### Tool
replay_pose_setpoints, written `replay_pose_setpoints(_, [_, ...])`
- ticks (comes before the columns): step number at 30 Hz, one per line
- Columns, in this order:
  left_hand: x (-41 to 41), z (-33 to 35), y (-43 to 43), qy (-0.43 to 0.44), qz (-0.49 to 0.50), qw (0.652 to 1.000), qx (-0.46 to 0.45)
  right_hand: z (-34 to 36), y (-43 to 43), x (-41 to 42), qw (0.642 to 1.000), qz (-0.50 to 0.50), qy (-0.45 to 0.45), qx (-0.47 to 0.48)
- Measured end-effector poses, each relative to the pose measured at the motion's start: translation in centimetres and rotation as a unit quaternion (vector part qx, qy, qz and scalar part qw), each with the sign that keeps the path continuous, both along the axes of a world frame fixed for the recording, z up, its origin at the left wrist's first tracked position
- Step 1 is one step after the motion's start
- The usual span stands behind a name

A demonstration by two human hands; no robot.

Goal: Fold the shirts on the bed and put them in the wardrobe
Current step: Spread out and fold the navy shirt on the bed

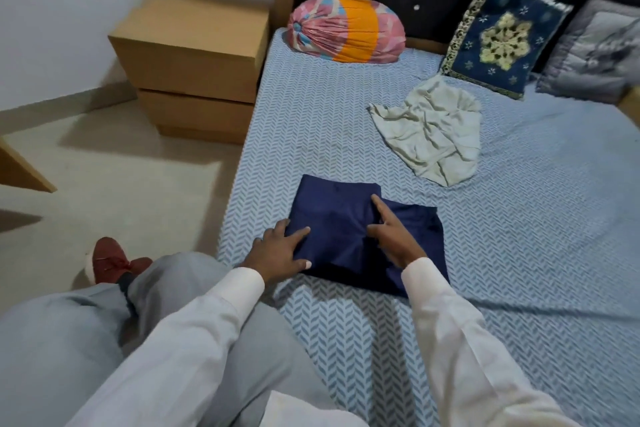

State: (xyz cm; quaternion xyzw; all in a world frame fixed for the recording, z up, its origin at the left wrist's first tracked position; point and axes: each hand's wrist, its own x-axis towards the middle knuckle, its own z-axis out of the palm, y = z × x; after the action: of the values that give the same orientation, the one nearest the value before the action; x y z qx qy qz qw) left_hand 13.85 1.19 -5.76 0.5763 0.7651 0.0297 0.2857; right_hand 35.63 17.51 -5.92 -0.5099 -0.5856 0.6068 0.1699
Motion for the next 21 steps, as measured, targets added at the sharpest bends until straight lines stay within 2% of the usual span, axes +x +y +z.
replay_pose_setpoints(2, [1.8, -0.3, 0.7, 0.034, -0.014, 0.999, -0.009, 0.1, 1.0, 2.5, 1.0, -0.022, -0.005, -0.005])
replay_pose_setpoints(10, [5.7, -1.1, 1.4, 0.065, -0.036, 0.997, 0.0, -0.1, 4.2, 10.7, 0.995, -0.091, -0.021, -0.029])
replay_pose_setpoints(16, [6.0, -1.3, 1.3, 0.067, -0.036, 0.997, 0.002, -0.1, 3.7, 12.6, 0.99, -0.111, -0.07, -0.047])
replay_pose_setpoints(21, [6.5, -1.4, 0.8, 0.049, -0.027, 0.998, 0.029, -0.5, 3.3, 13.4, 0.989, -0.132, -0.043, -0.055])
